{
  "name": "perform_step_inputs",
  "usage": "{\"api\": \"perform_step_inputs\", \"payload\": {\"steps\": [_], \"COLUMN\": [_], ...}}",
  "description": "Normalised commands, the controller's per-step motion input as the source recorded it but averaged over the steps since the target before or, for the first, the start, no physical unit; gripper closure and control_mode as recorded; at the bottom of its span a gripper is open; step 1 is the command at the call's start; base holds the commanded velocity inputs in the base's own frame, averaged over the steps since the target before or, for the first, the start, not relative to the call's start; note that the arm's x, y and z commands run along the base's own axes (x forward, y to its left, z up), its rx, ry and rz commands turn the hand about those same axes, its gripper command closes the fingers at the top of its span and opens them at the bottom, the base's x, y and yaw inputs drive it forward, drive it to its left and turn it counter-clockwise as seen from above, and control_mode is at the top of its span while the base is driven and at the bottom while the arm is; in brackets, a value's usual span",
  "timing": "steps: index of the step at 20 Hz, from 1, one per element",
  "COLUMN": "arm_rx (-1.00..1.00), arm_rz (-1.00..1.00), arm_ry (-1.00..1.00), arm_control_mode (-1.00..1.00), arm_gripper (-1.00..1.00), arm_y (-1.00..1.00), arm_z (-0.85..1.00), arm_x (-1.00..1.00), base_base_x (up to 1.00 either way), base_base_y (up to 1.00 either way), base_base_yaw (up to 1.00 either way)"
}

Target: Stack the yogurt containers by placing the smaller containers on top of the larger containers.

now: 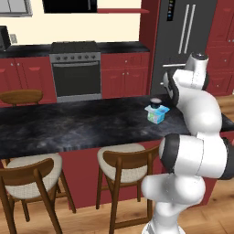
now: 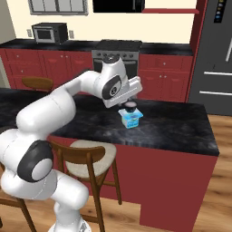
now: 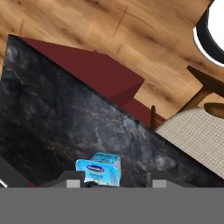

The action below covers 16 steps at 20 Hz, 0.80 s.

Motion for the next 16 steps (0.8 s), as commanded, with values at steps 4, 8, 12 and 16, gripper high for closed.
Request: {"api": "perform_step_inputs", "payload": {"steps": [4, 8, 12, 16], "arm_rx": [0.09, 0.11, 0.09, 0.06], "arm_rz": [-0.26, -0.29, -0.29, -0.29], "arm_ry": [0.0, 0.0, 0.0, 0.0], "arm_control_mode": [-1.0, -1.0, -1.0, -1.0], "arm_gripper": [1.0, 1.0, 1.0, 1.0], "arm_y": [0.39, 0.24, 0.34, 0.63], "arm_z": [0.0, 0.0, 0.0, 0.0], "arm_x": [0.41, 0.42, 0.34, 0.19], "base_base_x": [0.0, 0.0, 0.0, 0.0], "base_base_y": [0.0, 0.0, 0.0, 0.0], "base_base_yaw": [0.0, 0.0, 0.0, 0.0]}}
